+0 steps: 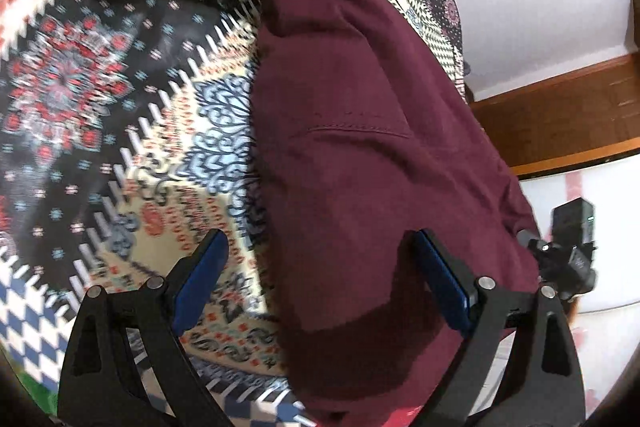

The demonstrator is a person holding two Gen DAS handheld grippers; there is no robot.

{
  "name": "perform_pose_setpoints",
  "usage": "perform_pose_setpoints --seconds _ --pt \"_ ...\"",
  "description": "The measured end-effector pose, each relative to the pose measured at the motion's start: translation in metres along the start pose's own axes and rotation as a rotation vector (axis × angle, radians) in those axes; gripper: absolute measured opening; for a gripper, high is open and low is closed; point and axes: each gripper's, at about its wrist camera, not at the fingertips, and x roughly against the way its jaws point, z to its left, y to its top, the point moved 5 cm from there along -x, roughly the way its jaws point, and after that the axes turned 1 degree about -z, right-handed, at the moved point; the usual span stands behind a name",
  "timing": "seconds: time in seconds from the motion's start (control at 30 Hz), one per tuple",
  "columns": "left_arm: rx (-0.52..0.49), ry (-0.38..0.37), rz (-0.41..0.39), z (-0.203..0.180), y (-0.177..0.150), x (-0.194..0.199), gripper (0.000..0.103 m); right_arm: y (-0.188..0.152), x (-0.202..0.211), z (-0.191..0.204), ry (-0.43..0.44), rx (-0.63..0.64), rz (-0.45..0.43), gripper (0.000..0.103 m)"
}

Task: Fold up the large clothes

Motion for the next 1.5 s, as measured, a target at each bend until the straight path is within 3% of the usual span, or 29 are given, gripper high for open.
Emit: perform_pose_setpoints --seconds 0.17,0.4,0.47,0.6,0.73,0.83,0.9,1.2,1.5 --pt "0.009 -0.045 0.036 -0.008 0.006 -0.018 0.095 0.008 -0.012 0.007 0.044 -0.017 0.024 0.095" --pt "0.023 -0.066 0.057 -0.017 0.016 -0.034 0.097 0.014 -0.024 0.014 -0.012 -0.006 0.011 0.093" --pt "0.01 -0.082 0.062 -0.025 0.015 -0.036 0.096 0.013 -0.022 0.013 -0.022 -0.011 0.004 0.086" --pt "-0.024 -0.073 0.055 -0.035 0.01 -0.035 0.088 0.012 -0.01 0.014 -0.023 -0.01 -0.01 0.06" --pt "-0.071 -0.068 0.023 -0.051 0.008 -0.018 0.059 0.01 -0.001 0.022 -0.027 -0.002 -0.031 0.044" --pt "-0.154 -0.065 -0.004 -0.071 0.006 0.006 0.045 0.01 0.009 0.032 -0.02 -0.003 -0.048 0.038" --pt "-0.211 -0.064 -0.03 -0.09 0.007 0.026 0.042 0.01 0.021 0.042 -0.011 0.007 -0.076 0.037" --pt "-0.371 -0.116 -0.252 -0.163 0.044 0.142 0.041 0.034 0.1 0.13 0.052 0.14 -0.288 0.037" --pt "-0.458 -0.095 -0.506 -0.181 0.113 0.274 0.041 0.081 0.132 0.228 0.139 0.267 -0.412 0.037"
